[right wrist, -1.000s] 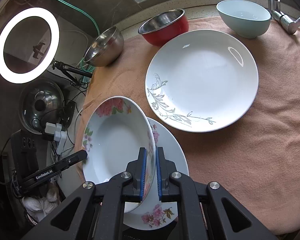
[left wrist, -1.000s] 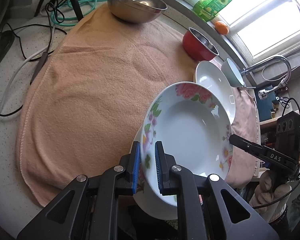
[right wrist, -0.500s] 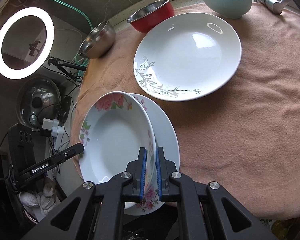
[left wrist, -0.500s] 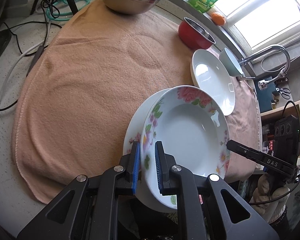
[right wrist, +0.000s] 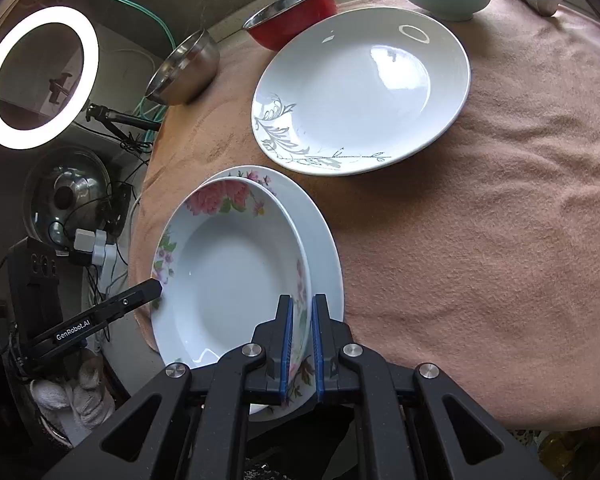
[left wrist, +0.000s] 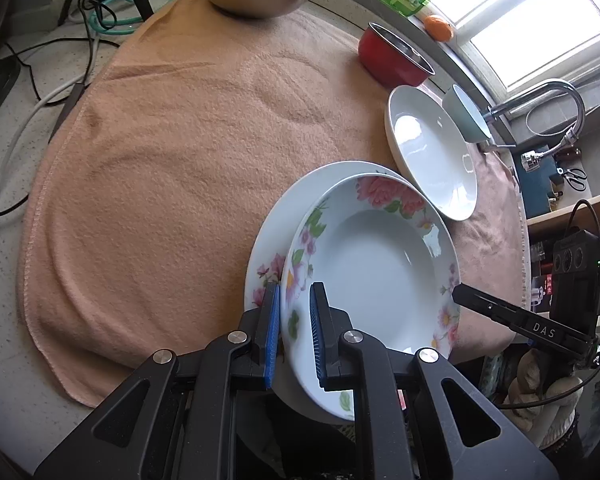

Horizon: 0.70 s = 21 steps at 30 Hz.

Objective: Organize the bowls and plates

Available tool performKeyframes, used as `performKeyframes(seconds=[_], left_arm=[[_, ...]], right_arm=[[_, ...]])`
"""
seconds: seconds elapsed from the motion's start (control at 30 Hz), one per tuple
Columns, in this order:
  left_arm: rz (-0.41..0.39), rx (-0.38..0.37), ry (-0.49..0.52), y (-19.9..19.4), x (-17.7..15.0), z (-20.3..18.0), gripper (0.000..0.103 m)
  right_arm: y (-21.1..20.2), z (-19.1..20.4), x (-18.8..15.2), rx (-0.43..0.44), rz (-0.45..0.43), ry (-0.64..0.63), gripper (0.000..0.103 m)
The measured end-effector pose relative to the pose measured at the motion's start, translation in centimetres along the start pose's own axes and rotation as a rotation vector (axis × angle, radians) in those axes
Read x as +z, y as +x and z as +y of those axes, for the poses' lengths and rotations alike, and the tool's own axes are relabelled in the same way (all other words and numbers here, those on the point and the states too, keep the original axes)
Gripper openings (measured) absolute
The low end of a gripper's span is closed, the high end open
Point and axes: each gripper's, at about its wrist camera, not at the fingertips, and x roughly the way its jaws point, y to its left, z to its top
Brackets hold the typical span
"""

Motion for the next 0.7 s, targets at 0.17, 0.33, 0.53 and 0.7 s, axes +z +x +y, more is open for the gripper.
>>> performKeyframes(seconds=[0.17, 0.33, 0.53, 0.7], left_arm=[[0.000, 0.005, -0.005, 0.1, 0.0, 0.2, 0.013], [0.002, 0.006, -0.002, 0.1, 0.0, 0.2, 0.013], [0.002, 0.001, -0.002, 0.1, 0.0, 0.3, 0.013], [0.010, 0.003, 0.007, 0.2, 0.0, 0.2, 0.013]], right_arm=[[0.3, 0.4, -0.1, -0.013, -0.001, -0.015, 0.009], [0.2, 0.7, -0.2, -0.035, -0.013, -0.031, 0.009], [0.2, 0.9, -0.2, -0.055, -0.009, -0.054, 0.009], [0.2, 1.1, -0.2, -0.066, -0.010, -0.074, 0.011]])
